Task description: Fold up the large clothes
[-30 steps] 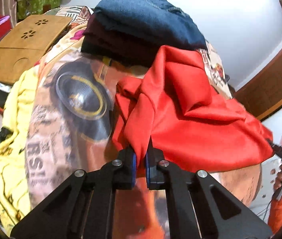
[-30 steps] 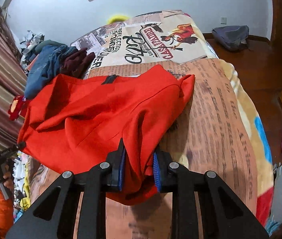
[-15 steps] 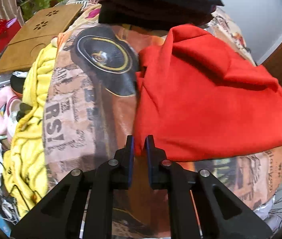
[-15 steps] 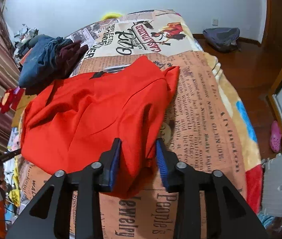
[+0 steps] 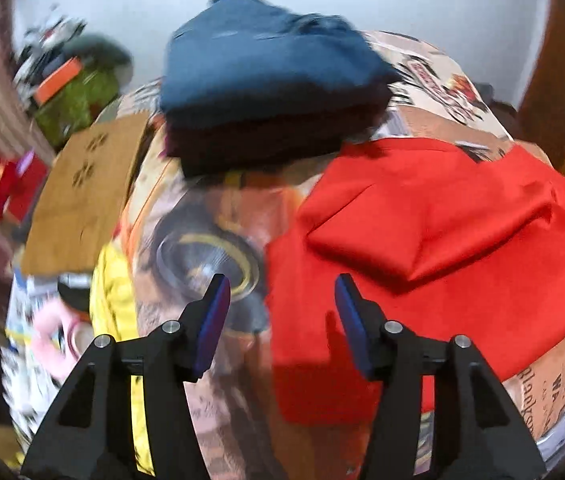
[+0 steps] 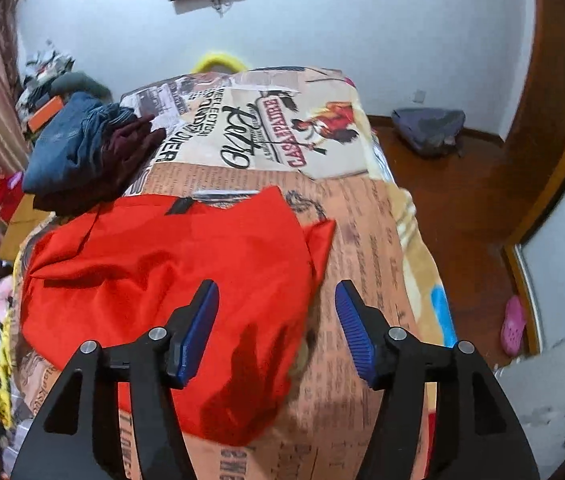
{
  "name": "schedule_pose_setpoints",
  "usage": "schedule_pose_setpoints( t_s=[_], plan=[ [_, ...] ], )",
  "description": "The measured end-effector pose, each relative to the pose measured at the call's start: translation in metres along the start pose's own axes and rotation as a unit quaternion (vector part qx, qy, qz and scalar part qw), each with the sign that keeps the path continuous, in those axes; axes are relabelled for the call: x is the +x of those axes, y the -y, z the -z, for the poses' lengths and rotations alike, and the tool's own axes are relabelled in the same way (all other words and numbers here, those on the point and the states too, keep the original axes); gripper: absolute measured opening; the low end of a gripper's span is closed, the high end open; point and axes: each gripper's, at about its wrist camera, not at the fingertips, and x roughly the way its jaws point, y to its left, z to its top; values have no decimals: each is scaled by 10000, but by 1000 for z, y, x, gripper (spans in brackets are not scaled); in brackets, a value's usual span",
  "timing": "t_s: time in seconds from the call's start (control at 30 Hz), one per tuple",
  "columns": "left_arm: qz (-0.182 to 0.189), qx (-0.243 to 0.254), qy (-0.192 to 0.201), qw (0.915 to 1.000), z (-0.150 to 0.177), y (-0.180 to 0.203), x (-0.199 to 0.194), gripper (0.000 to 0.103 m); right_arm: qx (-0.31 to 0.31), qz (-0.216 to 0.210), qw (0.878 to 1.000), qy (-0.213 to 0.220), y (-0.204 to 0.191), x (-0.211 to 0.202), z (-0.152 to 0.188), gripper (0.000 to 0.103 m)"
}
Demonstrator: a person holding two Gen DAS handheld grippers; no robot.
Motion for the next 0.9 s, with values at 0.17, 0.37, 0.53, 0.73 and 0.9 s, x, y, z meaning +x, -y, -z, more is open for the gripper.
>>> schedule_pose_setpoints(
  t_s=[0.17,0.37,0.53,0.73,0.9],
  plan=[
    [363,429,-67,9984,-30,35,18,54,-362,-174,9988,-274,-24,25,-13,58],
    [497,1016,-475,9925,-51,79,65,58,-742,-335,9944,-678,-44,57,-9,58],
    [716,903,-962,9887,-53,79,110,58,-812,-275,9895,-1162,-46,86,4,58],
    [946,314,-822,9916,-75,42,112,6,-705,-412,9903,-1128,-40,85,9,60],
    [1122,-1163,-325,9863,-93,-19,99,7,-703,-381,9909,-1082,-42,89,11,63]
  ],
)
